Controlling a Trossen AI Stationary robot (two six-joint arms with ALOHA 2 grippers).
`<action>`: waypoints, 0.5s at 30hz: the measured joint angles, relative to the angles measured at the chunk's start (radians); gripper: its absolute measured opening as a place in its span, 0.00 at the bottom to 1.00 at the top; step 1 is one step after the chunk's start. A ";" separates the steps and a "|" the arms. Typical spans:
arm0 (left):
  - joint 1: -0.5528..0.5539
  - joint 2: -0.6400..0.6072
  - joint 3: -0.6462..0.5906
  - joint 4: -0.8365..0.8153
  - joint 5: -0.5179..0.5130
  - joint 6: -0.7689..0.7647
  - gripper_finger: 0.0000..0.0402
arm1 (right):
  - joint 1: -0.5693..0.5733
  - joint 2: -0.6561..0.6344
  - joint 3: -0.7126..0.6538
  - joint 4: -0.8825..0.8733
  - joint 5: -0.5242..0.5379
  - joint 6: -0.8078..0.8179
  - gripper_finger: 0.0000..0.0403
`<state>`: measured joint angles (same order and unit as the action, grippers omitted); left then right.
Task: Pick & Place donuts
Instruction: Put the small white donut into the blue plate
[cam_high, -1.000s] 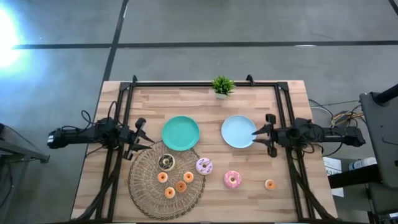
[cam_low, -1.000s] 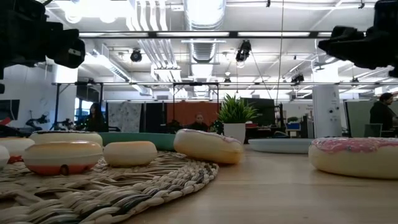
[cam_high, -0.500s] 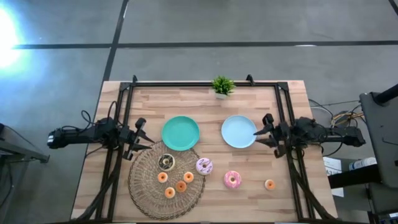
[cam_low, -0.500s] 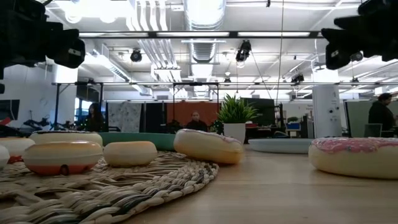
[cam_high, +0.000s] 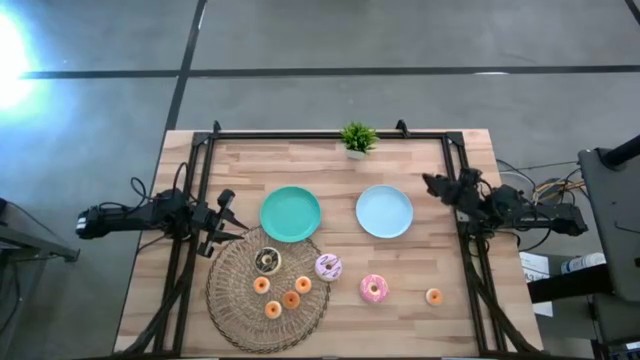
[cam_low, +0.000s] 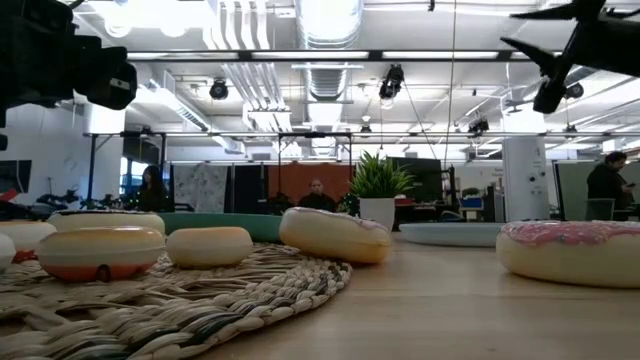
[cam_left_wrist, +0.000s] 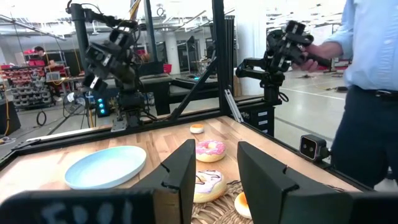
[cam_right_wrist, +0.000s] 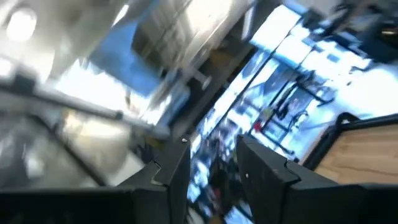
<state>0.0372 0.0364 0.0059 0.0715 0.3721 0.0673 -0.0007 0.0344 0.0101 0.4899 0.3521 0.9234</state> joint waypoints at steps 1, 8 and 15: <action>0.000 0.000 0.000 0.000 0.000 0.000 0.23 | 0.000 0.001 0.000 -0.004 0.036 0.023 0.31; 0.000 0.000 0.000 0.000 0.000 0.000 0.23 | 0.003 0.011 0.000 0.031 -0.047 0.083 0.31; 0.000 0.000 0.000 0.000 0.000 0.000 0.24 | 0.003 0.099 0.000 0.035 -0.178 0.238 0.31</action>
<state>0.0372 0.0364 0.0059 0.0711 0.3721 0.0673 0.0025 0.1332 0.0097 0.5248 0.1744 1.1614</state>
